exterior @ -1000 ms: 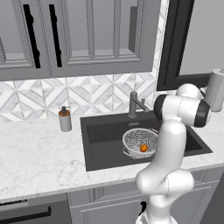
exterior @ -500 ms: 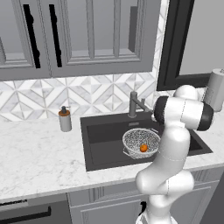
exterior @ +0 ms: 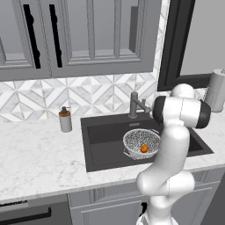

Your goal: Put the colander in the sink, put the tangerine in the colander, and turn on the sink faucet and pour water over the colander.

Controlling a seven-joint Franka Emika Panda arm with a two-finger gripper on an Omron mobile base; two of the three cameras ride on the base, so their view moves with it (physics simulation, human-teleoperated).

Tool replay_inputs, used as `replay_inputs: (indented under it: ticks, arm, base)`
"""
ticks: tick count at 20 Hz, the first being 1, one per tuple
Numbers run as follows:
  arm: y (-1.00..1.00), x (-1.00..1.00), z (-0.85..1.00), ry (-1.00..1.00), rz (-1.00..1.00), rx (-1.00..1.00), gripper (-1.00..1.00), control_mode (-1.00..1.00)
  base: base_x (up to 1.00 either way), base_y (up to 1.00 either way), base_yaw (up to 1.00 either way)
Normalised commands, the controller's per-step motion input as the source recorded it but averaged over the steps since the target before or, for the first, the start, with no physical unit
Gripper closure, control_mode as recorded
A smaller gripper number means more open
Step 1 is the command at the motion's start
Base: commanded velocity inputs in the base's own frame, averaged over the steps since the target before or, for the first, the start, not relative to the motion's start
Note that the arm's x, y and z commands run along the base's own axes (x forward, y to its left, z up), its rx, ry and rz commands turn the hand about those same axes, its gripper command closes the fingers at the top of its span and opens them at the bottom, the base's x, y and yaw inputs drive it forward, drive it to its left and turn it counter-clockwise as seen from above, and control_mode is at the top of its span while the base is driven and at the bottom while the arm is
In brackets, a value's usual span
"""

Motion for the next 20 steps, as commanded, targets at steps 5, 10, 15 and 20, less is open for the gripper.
replay_inputs:
  ticks: [5, 10, 15, 20]
  arm:
    - [0.01, 0.24, -0.17, -0.04, 0.0, 0.02, -1.0, -1.0]
    - [0.02, 0.33, -0.16, -0.04, 0.0, 0.0, -1.0, -1.0]
    - [0.0, 0.3, -0.05, -0.01, 0.0, 0.06, -1.0, -1.0]
    - [-0.05, 0.38, 0.0, 0.0, 0.0, 0.14, -1.0, -1.0]
  base:
    - [0.0, 0.0, 0.0]
    - [0.0, 0.0, 0.0]
    - [0.0, 0.0, 0.0]
    - [0.0, 0.0, 0.0]
